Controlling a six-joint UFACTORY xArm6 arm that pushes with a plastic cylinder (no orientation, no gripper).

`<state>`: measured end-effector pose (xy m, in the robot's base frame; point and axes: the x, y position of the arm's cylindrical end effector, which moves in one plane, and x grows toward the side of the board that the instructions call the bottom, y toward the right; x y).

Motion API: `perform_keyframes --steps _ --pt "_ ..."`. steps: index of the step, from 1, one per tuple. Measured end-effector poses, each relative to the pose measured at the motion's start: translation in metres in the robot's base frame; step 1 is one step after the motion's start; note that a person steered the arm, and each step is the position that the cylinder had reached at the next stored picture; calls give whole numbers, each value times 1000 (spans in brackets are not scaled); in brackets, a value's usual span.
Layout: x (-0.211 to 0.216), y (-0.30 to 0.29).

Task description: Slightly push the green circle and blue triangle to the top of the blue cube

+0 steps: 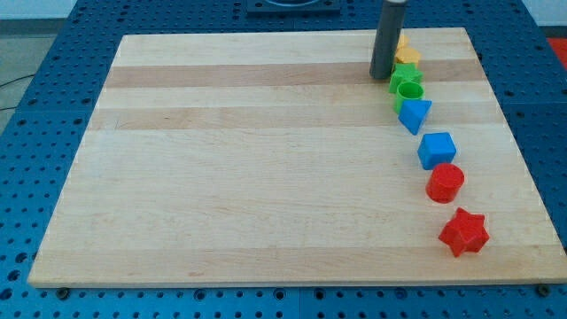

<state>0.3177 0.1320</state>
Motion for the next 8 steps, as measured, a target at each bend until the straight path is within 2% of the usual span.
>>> perform_keyframes --steps 1,2,3,4,5,6,8 --pt "24 18" --pt "26 20" --pt "24 -6" --pt "14 -30" --pt "-31 -27" --pt "-37 -6" --pt "-37 -2"
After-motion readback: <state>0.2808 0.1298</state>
